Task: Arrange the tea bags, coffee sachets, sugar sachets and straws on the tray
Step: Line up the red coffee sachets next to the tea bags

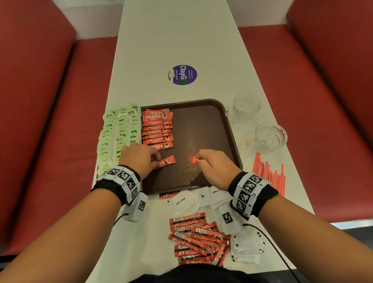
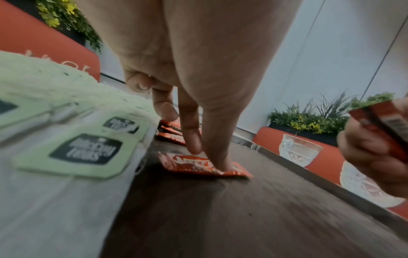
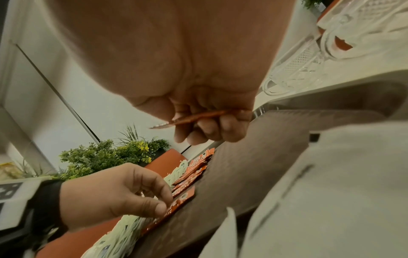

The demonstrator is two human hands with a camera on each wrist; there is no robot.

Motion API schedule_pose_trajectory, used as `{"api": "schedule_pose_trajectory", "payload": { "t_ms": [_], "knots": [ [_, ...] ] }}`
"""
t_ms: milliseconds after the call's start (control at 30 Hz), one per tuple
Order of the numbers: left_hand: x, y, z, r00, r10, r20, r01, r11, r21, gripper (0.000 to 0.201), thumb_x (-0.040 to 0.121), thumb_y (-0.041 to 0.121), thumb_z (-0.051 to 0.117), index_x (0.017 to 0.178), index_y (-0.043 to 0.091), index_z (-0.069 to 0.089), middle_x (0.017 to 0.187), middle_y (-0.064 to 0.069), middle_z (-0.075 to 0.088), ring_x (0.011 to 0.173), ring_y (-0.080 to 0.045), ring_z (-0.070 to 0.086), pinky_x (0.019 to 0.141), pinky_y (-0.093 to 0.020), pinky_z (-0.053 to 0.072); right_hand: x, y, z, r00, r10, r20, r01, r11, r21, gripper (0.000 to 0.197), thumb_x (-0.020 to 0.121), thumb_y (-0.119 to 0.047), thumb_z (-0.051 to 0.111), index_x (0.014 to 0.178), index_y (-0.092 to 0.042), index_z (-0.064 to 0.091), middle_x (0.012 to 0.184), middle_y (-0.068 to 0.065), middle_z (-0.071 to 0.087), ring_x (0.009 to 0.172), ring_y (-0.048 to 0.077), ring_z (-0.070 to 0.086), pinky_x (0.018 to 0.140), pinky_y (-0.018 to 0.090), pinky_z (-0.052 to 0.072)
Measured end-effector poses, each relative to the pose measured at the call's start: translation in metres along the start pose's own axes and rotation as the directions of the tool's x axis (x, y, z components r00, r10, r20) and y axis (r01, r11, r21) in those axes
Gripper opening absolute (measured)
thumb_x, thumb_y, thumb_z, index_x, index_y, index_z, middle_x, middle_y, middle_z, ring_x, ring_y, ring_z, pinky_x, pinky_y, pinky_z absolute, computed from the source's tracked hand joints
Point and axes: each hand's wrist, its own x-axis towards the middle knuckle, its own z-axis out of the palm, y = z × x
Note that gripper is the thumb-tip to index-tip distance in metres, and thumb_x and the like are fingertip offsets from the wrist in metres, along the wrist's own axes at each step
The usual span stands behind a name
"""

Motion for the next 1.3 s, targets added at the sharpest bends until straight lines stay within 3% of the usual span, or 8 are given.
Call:
{"api": "schedule_pose_trajectory", "payload": {
  "t_ms": [133, 433, 633, 700, 800, 900, 1167, 1300],
  "knots": [
    [0.009, 0.000, 0.001, 0.999, 0.014, 0.042, -0.017, 0.997, 0.070, 0.018, 0.082, 0.051, 0.073, 0.097, 0.042, 0.070, 0.092, 0.016, 0.068, 0.105, -0.016, 0.051, 0.092, -0.040, 0.041, 0.007, 0.003, 0.000, 1.000, -0.003, -0.014, 0.002, 1.000, -0.028, 0.009, 0.094, -0.020, 0.056, 0.099, -0.016, 0.064, 0.086, -0.002, 0.063, 0.077, 0.013, 0.059, 0.071, 0.032, 0.051],
    [0.034, 0.007, -0.013, 1.000, 0.004, -0.006, -0.003, 0.989, 0.148, 0.015, 0.088, 0.047, 0.067, 0.102, 0.042, 0.069, 0.112, 0.005, 0.064, 0.108, -0.023, 0.055, 0.092, -0.042, 0.042, 0.011, 0.006, 0.005, 0.998, -0.052, 0.028, 0.053, 0.998, -0.042, 0.029, 0.096, -0.017, 0.054, 0.122, -0.025, 0.066, 0.100, -0.005, 0.063, 0.093, 0.014, 0.059, 0.085, 0.029, 0.047],
    [0.033, 0.010, -0.014, 0.997, 0.041, -0.072, -0.035, 0.996, 0.085, 0.020, 0.089, 0.052, 0.063, 0.104, 0.040, 0.069, 0.109, 0.008, 0.066, 0.107, -0.021, 0.056, 0.093, -0.041, 0.043, 0.013, 0.005, 0.002, 0.999, 0.008, 0.045, -0.008, 1.000, 0.011, 0.010, 0.096, -0.017, 0.055, 0.100, -0.025, 0.059, 0.081, -0.006, 0.060, 0.068, 0.010, 0.056, 0.061, 0.021, 0.040],
    [0.024, 0.014, -0.019, 0.977, 0.126, -0.174, -0.143, 0.986, -0.089, 0.025, 0.091, 0.054, 0.058, 0.100, 0.036, 0.071, 0.099, 0.009, 0.067, 0.099, -0.017, 0.058, 0.089, -0.039, 0.046, 0.015, 0.004, 0.000, 0.998, 0.006, 0.059, -0.006, 1.000, 0.000, 0.008, 0.097, -0.017, 0.054, 0.096, -0.024, 0.058, 0.075, -0.006, 0.059, 0.063, 0.010, 0.053, 0.057, 0.020, 0.036],
    [0.002, 0.028, -0.028, 0.911, 0.330, -0.248, -0.405, 0.828, -0.388, 0.027, 0.092, 0.052, 0.056, 0.096, 0.032, 0.072, 0.090, 0.015, 0.065, 0.088, -0.007, 0.058, 0.082, -0.030, 0.047, 0.018, 0.004, 0.000, 0.996, -0.019, 0.088, 0.019, 1.000, -0.005, 0.012, 0.097, -0.018, 0.054, 0.089, -0.025, 0.057, 0.072, -0.007, 0.057, 0.062, 0.010, 0.052, 0.058, 0.022, 0.036],
    [-0.009, 0.034, -0.026, 0.847, 0.494, -0.197, -0.531, 0.781, -0.328, 0.020, 0.088, 0.049, 0.065, 0.099, 0.035, 0.073, 0.091, 0.016, 0.067, 0.089, -0.004, 0.057, 0.081, -0.026, 0.044, 0.019, 0.002, 0.003, 0.991, -0.055, 0.118, 0.055, 0.998, 0.003, 0.009, 0.097, -0.020, 0.056, 0.090, -0.025, 0.059, 0.075, -0.008, 0.058, 0.066, 0.008, 0.054, 0.059, 0.020, 0.038],
    [-0.011, 0.003, -0.018, 0.984, 0.176, -0.010, -0.175, 0.968, -0.183, 0.012, 0.090, 0.040, 0.068, 0.097, 0.032, 0.074, 0.082, 0.014, 0.066, 0.078, -0.009, 0.058, 0.076, -0.029, 0.049, 0.014, 0.003, 0.010, 0.997, -0.061, 0.052, 0.069, 0.985, -0.156, 0.038, 0.090, -0.029, 0.065, 0.126, -0.024, 0.054, 0.107, -0.009, 0.058, 0.100, 0.010, 0.054, 0.088, 0.028, 0.048],
    [-0.011, -0.005, -0.013, 0.985, 0.106, 0.133, -0.102, 0.994, -0.039, 0.015, 0.089, 0.043, 0.068, 0.099, 0.034, 0.073, 0.087, 0.014, 0.068, 0.085, -0.009, 0.061, 0.082, -0.031, 0.051, 0.006, 0.002, 0.009, 0.964, -0.134, 0.228, 0.198, 0.938, -0.286, 0.023, 0.090, -0.034, 0.065, 0.111, -0.023, 0.061, 0.093, -0.011, 0.053, 0.086, 0.011, 0.050, 0.076, 0.027, 0.042]
  ]
}}
